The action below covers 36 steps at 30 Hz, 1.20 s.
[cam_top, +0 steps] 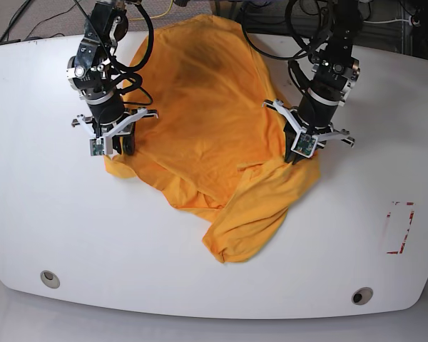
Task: Layout the t-shirt on the table in an organized manner, then fold the t-shirt properly
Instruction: 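Lift the shirt with both grippers and stretch it apart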
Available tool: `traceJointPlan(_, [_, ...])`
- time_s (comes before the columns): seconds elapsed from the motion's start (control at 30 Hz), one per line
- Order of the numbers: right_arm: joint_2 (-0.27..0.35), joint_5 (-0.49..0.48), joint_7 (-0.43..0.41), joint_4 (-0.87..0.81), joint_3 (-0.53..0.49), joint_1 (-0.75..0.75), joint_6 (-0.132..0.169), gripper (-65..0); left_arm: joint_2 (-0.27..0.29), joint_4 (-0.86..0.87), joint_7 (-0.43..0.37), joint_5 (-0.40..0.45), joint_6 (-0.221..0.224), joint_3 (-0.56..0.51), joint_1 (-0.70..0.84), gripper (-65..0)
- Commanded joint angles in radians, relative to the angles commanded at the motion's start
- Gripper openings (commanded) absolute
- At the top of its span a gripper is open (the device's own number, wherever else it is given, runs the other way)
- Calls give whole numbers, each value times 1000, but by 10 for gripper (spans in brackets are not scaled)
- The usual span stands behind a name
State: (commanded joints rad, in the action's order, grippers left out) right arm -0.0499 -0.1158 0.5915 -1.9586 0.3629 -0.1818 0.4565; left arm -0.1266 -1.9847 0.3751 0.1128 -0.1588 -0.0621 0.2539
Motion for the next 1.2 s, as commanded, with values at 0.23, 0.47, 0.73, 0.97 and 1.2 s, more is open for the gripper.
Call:
traceJointPlan(0.23, [54,-3,86,-5,2,95,0,-590,-6,-12,6,-173,0,153,-55,-647])
traceJointPlan(0.47, [63,2,109,-3,2,153,0,-590,-41,-11,55,-351,0,305,-94,-646])
traceJointPlan(0.73, [112,2,110,-3,2,239,0,-588,-89,-9,198,-519,0,400,-201,-646])
traceJointPlan(0.97, [138,2,167,0,2,354,0,-587,-109,-8,311,-600,-2,436,-339,-646])
traceJointPlan(1.2, [187,2,186,57,0,482,0,-587,-109,-2,371,-597,-75,436,-514,-646])
